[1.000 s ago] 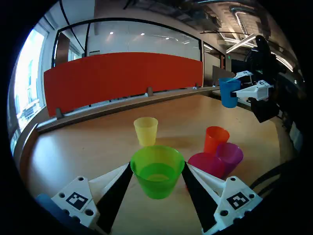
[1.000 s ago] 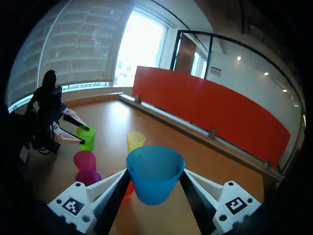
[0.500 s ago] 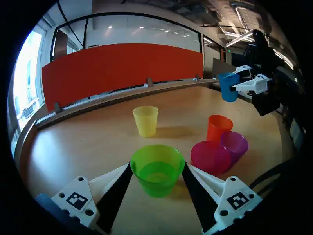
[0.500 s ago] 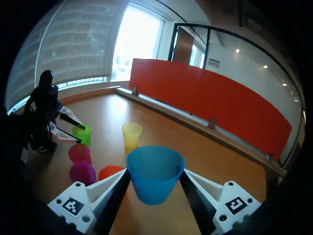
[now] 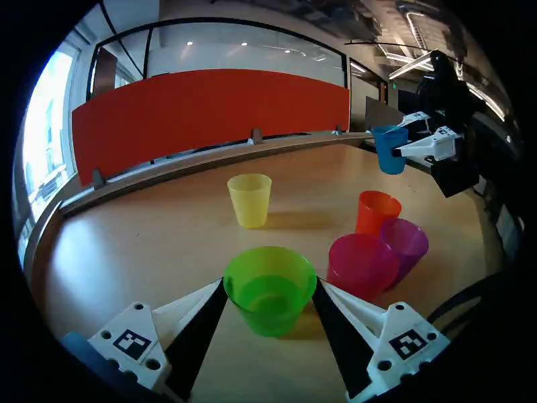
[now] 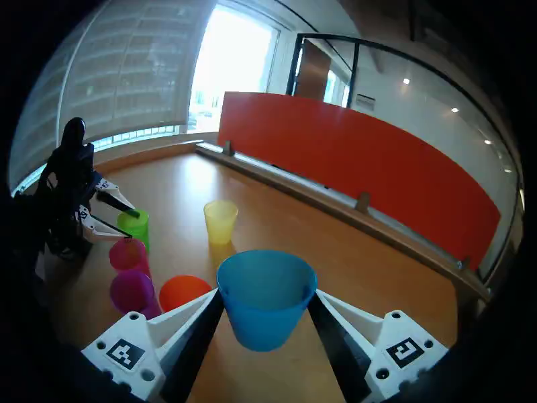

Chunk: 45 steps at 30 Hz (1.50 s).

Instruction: Pour water

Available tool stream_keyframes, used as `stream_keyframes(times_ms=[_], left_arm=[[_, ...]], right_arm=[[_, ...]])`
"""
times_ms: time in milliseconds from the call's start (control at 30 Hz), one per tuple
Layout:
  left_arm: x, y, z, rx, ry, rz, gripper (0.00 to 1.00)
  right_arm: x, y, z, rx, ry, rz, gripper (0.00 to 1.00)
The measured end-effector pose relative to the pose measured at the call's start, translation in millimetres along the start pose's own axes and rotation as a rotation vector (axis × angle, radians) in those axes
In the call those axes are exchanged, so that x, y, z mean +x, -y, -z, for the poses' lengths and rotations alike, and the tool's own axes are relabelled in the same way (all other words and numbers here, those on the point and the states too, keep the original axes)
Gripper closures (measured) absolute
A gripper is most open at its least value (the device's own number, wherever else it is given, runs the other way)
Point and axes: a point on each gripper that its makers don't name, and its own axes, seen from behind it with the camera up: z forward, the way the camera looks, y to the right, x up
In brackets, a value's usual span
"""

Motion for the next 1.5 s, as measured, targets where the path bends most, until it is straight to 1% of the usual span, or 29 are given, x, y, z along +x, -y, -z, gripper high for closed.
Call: stream_keyframes(times_ms=[167,400,667,967,1067,1300,1400,1500], left_arm=[[-1.6,-1.0,1.5,-0.003,0.006,-0.001,0.13],[-3.1,-1.3,2.1,-0.006,0.019,-0.012,0.13],[-3.2,-0.3,1.8,-0.011,0.039,-0.017,0.13],[-3.1,0.4,2.6,-0.007,0.065,-0.04,0.12],[-4.0,0.8,3.2,-0.003,0.079,-0.055,0.12],[-14.9,0.5,2.7,0.008,0.131,-0.095,0.12],[-13.5,0.0,3.0,0.008,0.125,-0.092,0.12],[-12.7,0.4,4.2,0.003,0.126,-0.077,0.12]], right_arm=[[-5.1,-0.5,-4.0,0.0,0.014,-0.004,0.11],[-18.6,1.2,-12.7,0.006,0.062,-0.019,0.11],[-30.0,1.5,-23.0,0.008,0.098,-0.022,0.11],[-45.0,3.8,-31.7,0.012,0.138,-0.029,0.11],[-50.7,4.0,-34.4,0.012,0.152,-0.034,0.11],[-65.7,5.2,-43.1,0.014,0.182,-0.054,0.11],[-70.4,6.5,-46.6,0.017,0.19,-0.06,0.11],[-75.0,7.6,-49.5,0.019,0.2,-0.063,0.11]])
